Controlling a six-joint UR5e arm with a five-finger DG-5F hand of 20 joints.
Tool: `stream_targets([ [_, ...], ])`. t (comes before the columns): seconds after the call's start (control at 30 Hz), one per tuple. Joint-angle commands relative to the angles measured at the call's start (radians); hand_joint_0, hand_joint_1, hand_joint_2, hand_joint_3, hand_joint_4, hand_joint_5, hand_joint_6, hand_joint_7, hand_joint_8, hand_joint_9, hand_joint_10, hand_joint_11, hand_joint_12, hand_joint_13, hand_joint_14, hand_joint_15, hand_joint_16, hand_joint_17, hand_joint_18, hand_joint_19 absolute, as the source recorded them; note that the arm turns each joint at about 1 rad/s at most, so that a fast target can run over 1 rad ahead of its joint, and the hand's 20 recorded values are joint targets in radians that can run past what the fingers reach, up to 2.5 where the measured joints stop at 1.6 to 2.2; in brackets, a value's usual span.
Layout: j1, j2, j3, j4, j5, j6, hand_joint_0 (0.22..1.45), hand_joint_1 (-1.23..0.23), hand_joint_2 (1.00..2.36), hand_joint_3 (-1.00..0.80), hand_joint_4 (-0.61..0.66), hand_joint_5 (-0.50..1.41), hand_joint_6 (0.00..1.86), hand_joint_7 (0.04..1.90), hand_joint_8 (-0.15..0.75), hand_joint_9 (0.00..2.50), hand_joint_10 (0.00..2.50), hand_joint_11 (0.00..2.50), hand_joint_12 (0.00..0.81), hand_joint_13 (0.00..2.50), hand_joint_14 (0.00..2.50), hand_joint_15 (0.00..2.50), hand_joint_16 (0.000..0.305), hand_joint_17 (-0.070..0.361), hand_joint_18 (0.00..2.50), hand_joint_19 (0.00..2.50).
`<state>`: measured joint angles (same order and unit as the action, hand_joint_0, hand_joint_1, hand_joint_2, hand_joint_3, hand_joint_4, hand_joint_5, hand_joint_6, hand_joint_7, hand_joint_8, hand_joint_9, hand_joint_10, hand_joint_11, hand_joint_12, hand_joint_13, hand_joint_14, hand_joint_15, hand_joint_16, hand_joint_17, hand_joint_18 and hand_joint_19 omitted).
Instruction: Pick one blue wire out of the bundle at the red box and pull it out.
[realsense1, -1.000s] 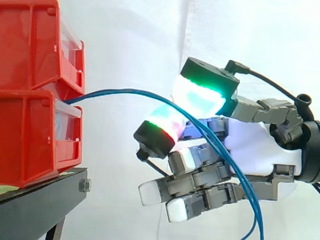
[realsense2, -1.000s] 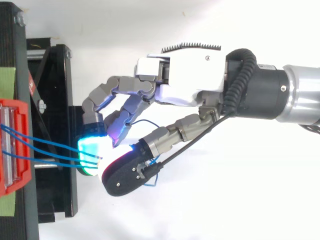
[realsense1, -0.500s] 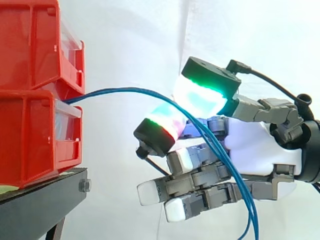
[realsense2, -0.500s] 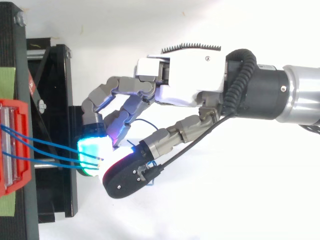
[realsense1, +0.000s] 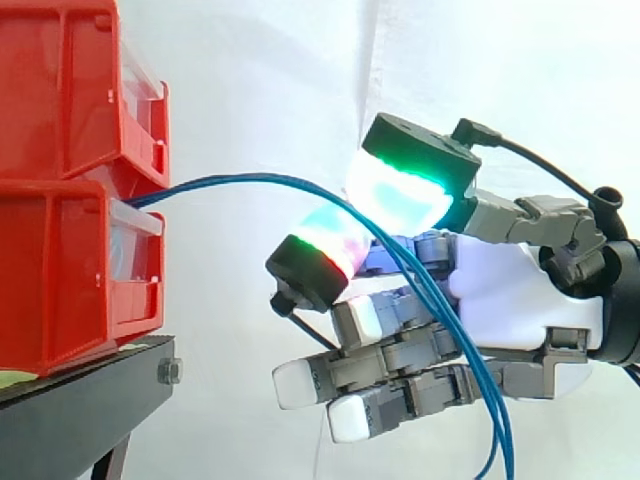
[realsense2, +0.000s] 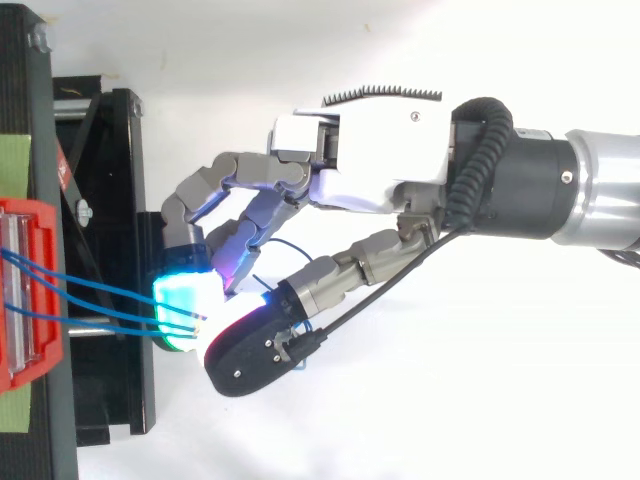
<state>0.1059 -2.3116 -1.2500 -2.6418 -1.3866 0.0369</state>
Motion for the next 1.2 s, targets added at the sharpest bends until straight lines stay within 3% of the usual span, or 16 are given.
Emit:
stream_targets([
  [0.0,0.000,0.000,0.000,0.000,0.000,0.000,0.78,-0.78,1.01,-0.19,0.15,-0.24,0.90,1.19,0.326,0.76,0.01,0.63,0.428,0.66,0.01,0.33,0.057,0.129,0.63,0.40],
  [0.2,0.000,0.000,0.000,0.006,0.000,-0.003,0.77,-0.75,1.00,-0.13,0.15,-0.24,0.89,1.18,0.333,0.78,0.01,0.62,0.435,0.68,0.01,0.33,0.060,0.136,0.63,0.40],
  [0.43,0.000,0.000,0.001,0.016,0.001,-0.005,0.71,-0.73,1.18,-0.16,0.16,-0.23,0.89,1.17,0.348,0.80,0.01,0.61,0.443,0.69,0.01,0.34,0.063,0.141,0.63,0.40],
  [0.47,0.000,0.000,0.000,0.017,0.001,-0.005,0.67,-0.71,1.28,-0.18,0.17,-0.23,0.89,1.07,0.353,0.81,0.01,0.61,0.450,0.69,0.01,0.33,0.065,0.145,0.64,0.39],
  [0.5,0.000,0.000,0.000,0.019,0.000,-0.005,0.65,-0.66,1.25,-0.15,0.22,-0.22,0.90,0.85,0.361,0.81,0.01,0.61,0.458,0.68,0.01,0.34,0.066,0.149,0.63,0.38],
  [0.67,0.000,0.000,0.001,0.022,0.000,-0.006,0.61,-0.60,1.18,-0.12,0.24,-0.20,0.84,0.84,0.379,0.80,0.01,0.64,0.477,0.66,0.01,0.35,0.071,0.159,0.58,0.38],
  [0.77,0.000,0.000,0.001,0.022,0.000,-0.005,0.60,-0.65,1.15,-0.14,0.23,-0.21,0.86,0.84,0.388,0.78,0.01,0.66,0.486,0.66,0.01,0.35,0.073,0.164,0.59,0.38],
  [0.83,0.000,0.000,0.000,0.020,0.000,-0.003,0.62,-0.71,1.00,-0.15,0.22,-0.21,0.87,0.85,0.378,0.77,0.01,0.66,0.473,0.65,0.01,0.36,0.071,0.159,0.57,0.38],
  [1.0,0.000,0.000,0.001,0.019,0.001,-0.003,0.60,-0.70,1.01,-0.27,0.19,-0.22,0.90,0.85,0.328,0.73,0.01,0.68,0.419,0.61,0.01,0.37,0.059,0.133,0.50,0.41],
  [1.17,0.000,0.000,0.000,0.022,0.000,-0.005,0.60,-0.71,1.01,-0.32,0.19,-0.22,0.91,0.85,0.330,0.73,0.01,0.68,0.420,0.62,0.01,0.37,0.059,0.132,0.52,0.40],
])
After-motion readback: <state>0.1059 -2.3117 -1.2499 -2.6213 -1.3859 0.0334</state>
